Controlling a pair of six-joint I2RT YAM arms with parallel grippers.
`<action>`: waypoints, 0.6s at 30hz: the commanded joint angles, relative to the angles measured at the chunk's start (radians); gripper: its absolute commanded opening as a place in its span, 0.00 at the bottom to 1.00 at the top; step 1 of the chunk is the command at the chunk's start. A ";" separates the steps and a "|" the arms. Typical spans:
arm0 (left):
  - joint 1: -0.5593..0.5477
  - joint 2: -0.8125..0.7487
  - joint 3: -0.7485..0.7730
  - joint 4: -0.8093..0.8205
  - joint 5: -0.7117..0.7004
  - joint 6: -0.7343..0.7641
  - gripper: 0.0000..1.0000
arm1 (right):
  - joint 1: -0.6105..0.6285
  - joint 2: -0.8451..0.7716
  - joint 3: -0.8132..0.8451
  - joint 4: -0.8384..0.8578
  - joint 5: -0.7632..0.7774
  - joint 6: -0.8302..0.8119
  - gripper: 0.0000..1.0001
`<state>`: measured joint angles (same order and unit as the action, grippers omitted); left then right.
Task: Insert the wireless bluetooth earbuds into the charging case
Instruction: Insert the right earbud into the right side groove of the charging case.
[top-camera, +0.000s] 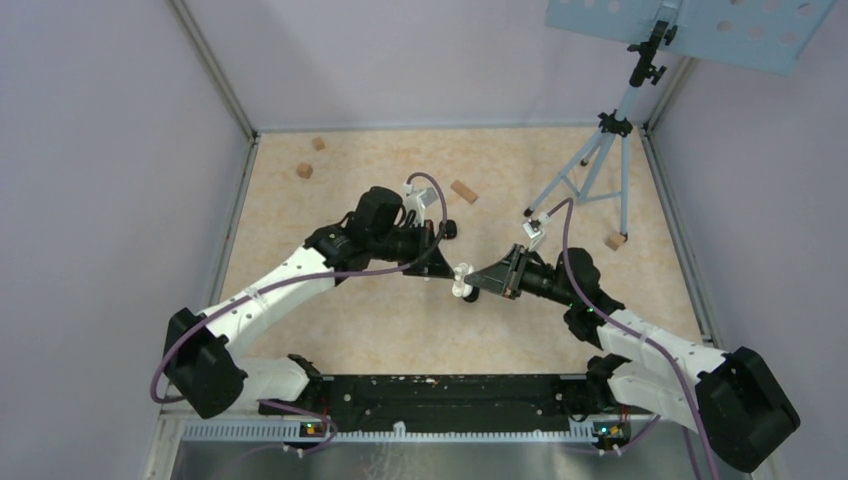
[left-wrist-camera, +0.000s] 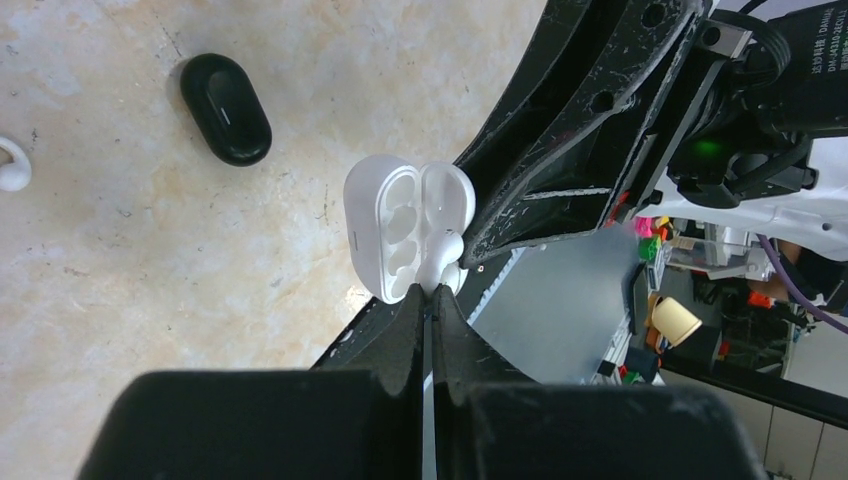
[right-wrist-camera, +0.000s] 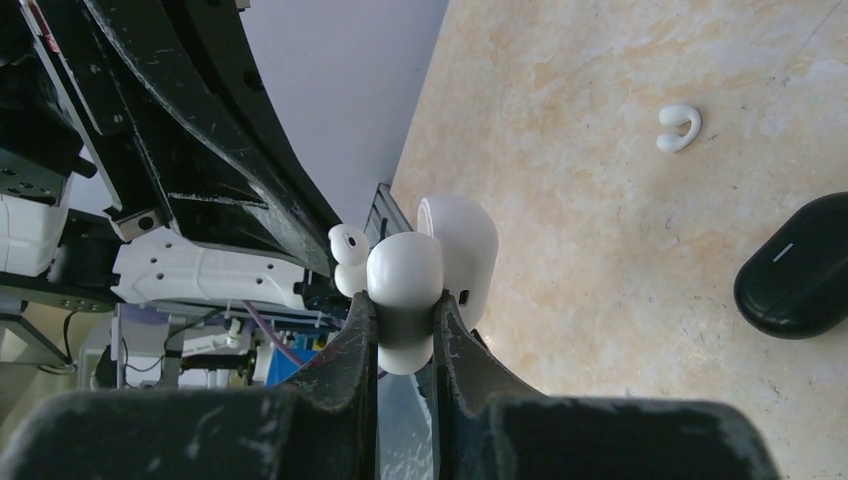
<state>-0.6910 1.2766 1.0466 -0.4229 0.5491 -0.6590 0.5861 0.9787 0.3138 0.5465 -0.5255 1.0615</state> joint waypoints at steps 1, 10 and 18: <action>-0.010 0.004 0.040 0.014 -0.038 0.015 0.00 | -0.004 0.000 0.008 0.067 -0.008 0.005 0.00; -0.024 0.020 0.036 0.017 -0.071 0.013 0.00 | 0.000 0.000 0.007 0.079 -0.011 0.012 0.00; -0.038 0.029 0.030 0.041 -0.074 0.003 0.00 | 0.008 -0.001 0.003 0.086 -0.010 0.018 0.00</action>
<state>-0.7181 1.3003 1.0496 -0.4213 0.4843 -0.6556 0.5869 0.9787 0.3138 0.5591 -0.5255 1.0767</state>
